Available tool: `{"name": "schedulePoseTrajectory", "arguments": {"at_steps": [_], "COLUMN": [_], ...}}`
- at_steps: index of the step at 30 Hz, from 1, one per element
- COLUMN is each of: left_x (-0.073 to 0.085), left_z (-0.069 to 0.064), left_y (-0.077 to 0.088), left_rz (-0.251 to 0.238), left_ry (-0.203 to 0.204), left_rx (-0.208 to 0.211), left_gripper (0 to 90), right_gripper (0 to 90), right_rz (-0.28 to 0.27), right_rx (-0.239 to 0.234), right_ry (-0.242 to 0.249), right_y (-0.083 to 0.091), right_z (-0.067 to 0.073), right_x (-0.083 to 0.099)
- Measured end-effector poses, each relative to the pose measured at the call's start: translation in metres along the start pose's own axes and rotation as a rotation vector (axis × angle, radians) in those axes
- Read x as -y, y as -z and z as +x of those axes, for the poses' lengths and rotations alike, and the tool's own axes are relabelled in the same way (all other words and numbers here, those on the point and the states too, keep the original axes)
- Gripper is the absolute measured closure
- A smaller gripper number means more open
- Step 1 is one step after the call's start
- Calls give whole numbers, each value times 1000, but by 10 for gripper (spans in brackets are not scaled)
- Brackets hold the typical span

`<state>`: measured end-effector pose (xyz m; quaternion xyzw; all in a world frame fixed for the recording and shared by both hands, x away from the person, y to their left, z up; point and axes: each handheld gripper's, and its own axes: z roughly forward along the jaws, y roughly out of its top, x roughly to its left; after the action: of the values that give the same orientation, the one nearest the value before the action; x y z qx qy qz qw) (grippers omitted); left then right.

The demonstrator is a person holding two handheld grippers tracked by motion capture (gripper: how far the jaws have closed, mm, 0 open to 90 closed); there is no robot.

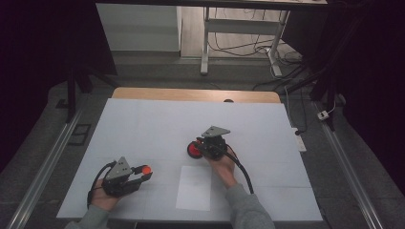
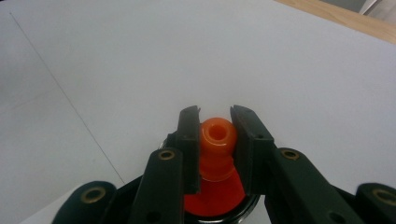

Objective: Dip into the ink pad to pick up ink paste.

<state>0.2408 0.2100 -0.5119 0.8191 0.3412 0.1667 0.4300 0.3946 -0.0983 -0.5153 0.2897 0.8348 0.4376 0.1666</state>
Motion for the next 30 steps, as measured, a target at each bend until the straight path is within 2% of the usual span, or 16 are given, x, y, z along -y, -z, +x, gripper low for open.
{"name": "schedulePoseTrajectory", "arguments": {"at_steps": [8,14,30], "left_x": [0,0,0], "left_z": [0,0,-2], "left_y": [0,0,0], "left_rz": [1,0,1], "left_ry": [1,1,0], "left_rx": [0,0,-1], "left_gripper": [650,650,650], "right_gripper": [724,725,728], "right_rz": [32,39,10], "right_rx": [3,10,11], "right_ry": [28,27,-1], "right_y": [-6,-6,-5], "right_z": [3,4,4], "right_x": [3,3,8]}}
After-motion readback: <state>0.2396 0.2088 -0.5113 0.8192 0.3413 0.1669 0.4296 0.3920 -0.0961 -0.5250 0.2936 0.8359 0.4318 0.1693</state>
